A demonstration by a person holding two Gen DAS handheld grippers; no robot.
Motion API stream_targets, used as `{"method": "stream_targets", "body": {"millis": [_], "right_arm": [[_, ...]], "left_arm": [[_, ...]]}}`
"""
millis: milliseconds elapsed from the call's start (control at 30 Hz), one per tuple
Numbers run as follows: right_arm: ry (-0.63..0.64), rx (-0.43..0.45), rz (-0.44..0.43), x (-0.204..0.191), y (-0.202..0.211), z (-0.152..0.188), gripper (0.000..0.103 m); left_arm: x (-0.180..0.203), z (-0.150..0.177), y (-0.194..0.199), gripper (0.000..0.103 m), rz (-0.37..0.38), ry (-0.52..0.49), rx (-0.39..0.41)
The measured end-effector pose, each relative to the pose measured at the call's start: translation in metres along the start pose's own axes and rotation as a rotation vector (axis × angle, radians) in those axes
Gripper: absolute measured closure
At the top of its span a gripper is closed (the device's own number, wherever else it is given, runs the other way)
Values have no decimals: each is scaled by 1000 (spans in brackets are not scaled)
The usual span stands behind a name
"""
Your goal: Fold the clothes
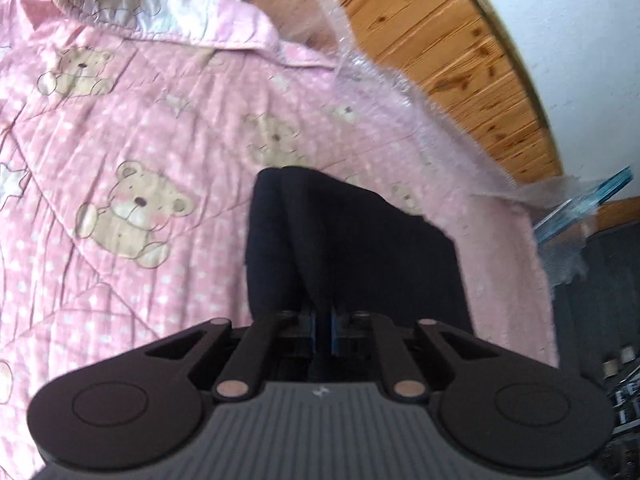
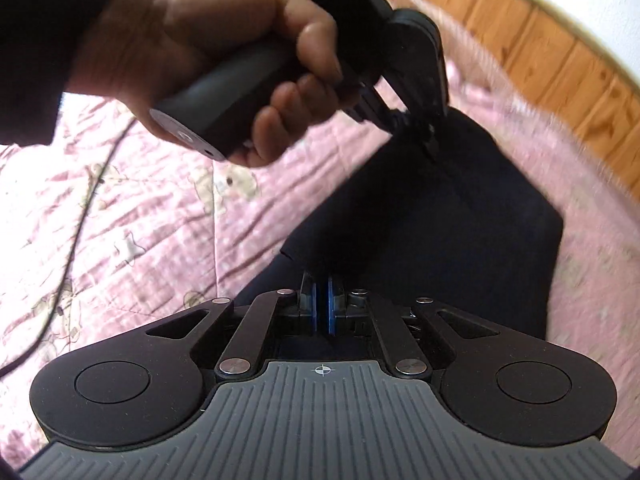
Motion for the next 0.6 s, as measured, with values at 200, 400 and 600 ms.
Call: {"method": "stream_targets", "body": {"millis": [200, 400, 600], "right_arm": [[-441, 125, -93, 81, 57, 29, 44], [-849, 122, -158, 185, 56, 84, 42], [-795, 83, -282, 182, 20, 85, 38]], "left_arm": [[14, -7, 54, 64, -33, -55, 124], [118, -24, 14, 59, 42, -352, -67], [192, 6, -89, 49, -104, -629, -302]]}}
Point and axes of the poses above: each gripper's, at about its wrist camera, not at the fingertips, and y roughly against the way its jaws point, x to its right, z to its underside, the point moved 10 cm from there along -y, roughly the way its jaws point, and after that the axes turned 6 degrees about -y, right-handed, at the moved point
